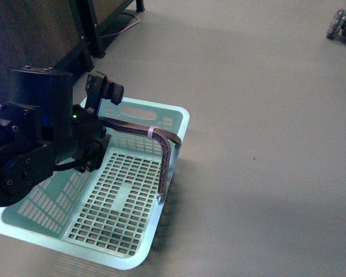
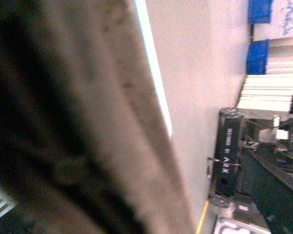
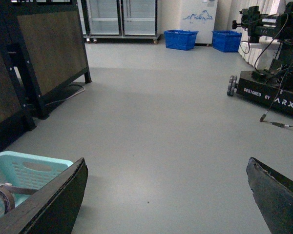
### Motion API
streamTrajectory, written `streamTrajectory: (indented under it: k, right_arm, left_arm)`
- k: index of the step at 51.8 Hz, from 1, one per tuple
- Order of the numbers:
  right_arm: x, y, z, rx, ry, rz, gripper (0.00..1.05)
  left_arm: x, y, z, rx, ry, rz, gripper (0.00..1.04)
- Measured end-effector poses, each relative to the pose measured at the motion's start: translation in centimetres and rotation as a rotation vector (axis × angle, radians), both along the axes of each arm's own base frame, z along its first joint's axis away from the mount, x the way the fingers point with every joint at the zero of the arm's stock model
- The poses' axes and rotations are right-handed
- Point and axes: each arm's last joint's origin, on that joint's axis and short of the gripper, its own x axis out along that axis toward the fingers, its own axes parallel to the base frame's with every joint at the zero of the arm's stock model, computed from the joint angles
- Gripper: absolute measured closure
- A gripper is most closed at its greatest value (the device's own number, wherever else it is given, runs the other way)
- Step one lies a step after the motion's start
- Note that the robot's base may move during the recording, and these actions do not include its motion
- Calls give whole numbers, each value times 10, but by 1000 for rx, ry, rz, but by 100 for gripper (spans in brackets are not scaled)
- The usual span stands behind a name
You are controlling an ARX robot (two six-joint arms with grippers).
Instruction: Pick mango and avocado into basket
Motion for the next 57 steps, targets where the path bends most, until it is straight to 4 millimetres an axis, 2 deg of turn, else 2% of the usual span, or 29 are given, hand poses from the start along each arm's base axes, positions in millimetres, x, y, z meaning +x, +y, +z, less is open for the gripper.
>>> streamTrajectory:
  k: [8, 15, 19, 21, 26, 29, 32, 36, 39, 43, 46, 57]
  right_arm:
    - [0, 0, 0, 0, 0, 0, 8]
    - [0, 0, 0, 0, 0, 0, 8]
    - [0, 0, 0, 0, 0, 0, 8]
    - [0, 0, 0, 0, 0, 0, 8]
    - [0, 0, 0, 0, 0, 0, 8]
    - [0, 0, 0, 0, 0, 0, 8]
    - [0, 0, 0, 0, 0, 0, 8]
    - [0, 0, 0, 0, 0, 0, 8]
    - [0, 0, 0, 0, 0, 0, 8]
    - [0, 0, 0, 0, 0, 0, 8]
    - [0, 0, 0, 0, 0, 0, 8]
    - [0, 0, 0, 0, 0, 0, 8]
  left_arm:
    - [12, 0, 10, -92, -124, -7, 33]
    - [10, 4, 27, -162, -221, -15, 61]
    - [5, 12, 56, -172, -214, -5, 78]
    - [2, 16, 77, -184, -199, 16, 86]
    - [-16, 22, 139, -212, -186, 27, 96]
    - [-28, 28, 174, -132, -202, 21, 98]
    - [-41, 35, 204, -122, -203, 45, 98]
    - [-55, 41, 228, -123, -200, 56, 99]
    - [-77, 47, 258, -110, -215, 81, 99]
    - [-102, 51, 286, -119, -243, 90, 99]
    - [-116, 54, 300, -132, -258, 96, 99]
    - [-156, 60, 325, -176, -258, 130, 99]
